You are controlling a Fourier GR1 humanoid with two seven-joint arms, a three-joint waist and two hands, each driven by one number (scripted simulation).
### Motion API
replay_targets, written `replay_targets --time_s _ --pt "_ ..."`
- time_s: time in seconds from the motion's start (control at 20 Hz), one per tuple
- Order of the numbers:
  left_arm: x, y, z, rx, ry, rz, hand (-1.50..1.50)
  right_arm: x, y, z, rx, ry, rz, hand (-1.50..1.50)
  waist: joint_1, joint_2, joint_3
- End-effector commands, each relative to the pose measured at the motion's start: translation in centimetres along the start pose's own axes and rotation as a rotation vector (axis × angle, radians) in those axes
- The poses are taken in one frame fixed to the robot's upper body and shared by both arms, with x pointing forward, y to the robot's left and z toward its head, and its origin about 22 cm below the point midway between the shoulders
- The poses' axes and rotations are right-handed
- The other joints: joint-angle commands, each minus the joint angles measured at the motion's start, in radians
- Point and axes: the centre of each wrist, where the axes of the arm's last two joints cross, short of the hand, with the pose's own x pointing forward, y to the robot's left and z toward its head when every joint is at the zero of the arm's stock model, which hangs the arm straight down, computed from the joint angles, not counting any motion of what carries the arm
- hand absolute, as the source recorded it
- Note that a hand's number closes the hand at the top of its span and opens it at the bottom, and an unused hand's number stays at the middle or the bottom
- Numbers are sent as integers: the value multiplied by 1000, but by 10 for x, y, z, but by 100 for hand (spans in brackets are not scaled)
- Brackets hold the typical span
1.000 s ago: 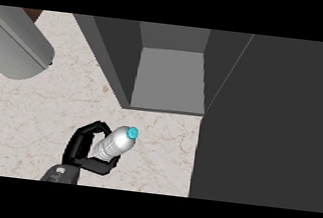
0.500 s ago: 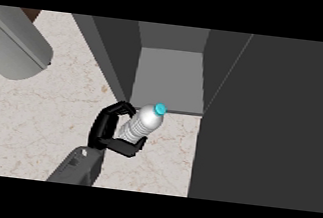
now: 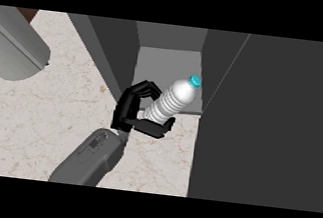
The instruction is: Pick up the bottled water, place it into the cabinet and close the cabinet
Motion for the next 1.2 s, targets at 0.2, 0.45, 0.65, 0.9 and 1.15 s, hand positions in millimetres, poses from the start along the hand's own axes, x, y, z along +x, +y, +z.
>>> replay_targets --time_s 0.2,0.45,0.65,0.9,1.15 --pt "24 -23 -44 97 36 -66 150 25 -7 0 -1 -50 -35 -150 -29 8 -1" --pt "45 -18 -81 123 94 -5 150 17 -14 -2 10 -60 -26 -150 -17 13 0" --pt "41 -15 -89 203 92 -128 150 28 -10 -1 -12 -55 -25 -150 -26 16 -1" --pt "47 -17 -102 318 63 -338 150 4 -13 6 22 -60 -34 -150 -45 14 1" --pt "43 -8 -108 407 64 -518 -150 15 -17 0 22 -78 -19 -150 -47 26 0"
